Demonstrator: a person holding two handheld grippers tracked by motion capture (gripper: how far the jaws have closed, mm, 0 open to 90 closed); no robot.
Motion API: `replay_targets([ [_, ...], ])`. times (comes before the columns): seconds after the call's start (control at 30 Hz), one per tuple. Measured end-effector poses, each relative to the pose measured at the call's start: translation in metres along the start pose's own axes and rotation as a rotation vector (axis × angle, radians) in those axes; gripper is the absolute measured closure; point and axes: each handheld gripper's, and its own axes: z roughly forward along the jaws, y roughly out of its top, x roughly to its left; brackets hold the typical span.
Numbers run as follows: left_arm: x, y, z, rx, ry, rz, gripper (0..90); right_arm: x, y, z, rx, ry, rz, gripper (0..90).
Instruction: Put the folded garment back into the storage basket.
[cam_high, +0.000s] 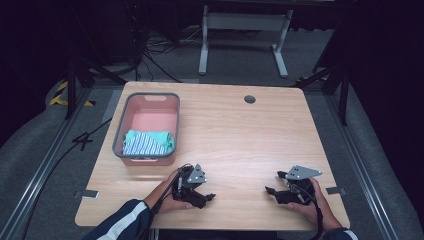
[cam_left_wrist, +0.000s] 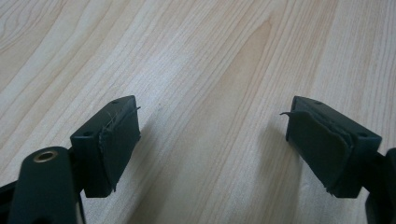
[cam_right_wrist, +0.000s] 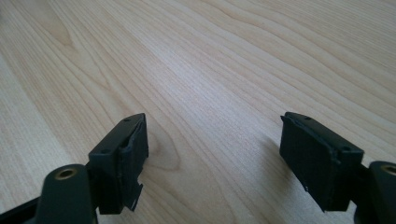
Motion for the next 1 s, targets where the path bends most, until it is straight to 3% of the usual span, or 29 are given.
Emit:
replay_targets([
  [1.0,0.0001,0.0015,0.0012,0.007,-0.005,0.004,15.8,-0.0021,0.0005,0.001,0.008,-0.003,0.005,19.6],
])
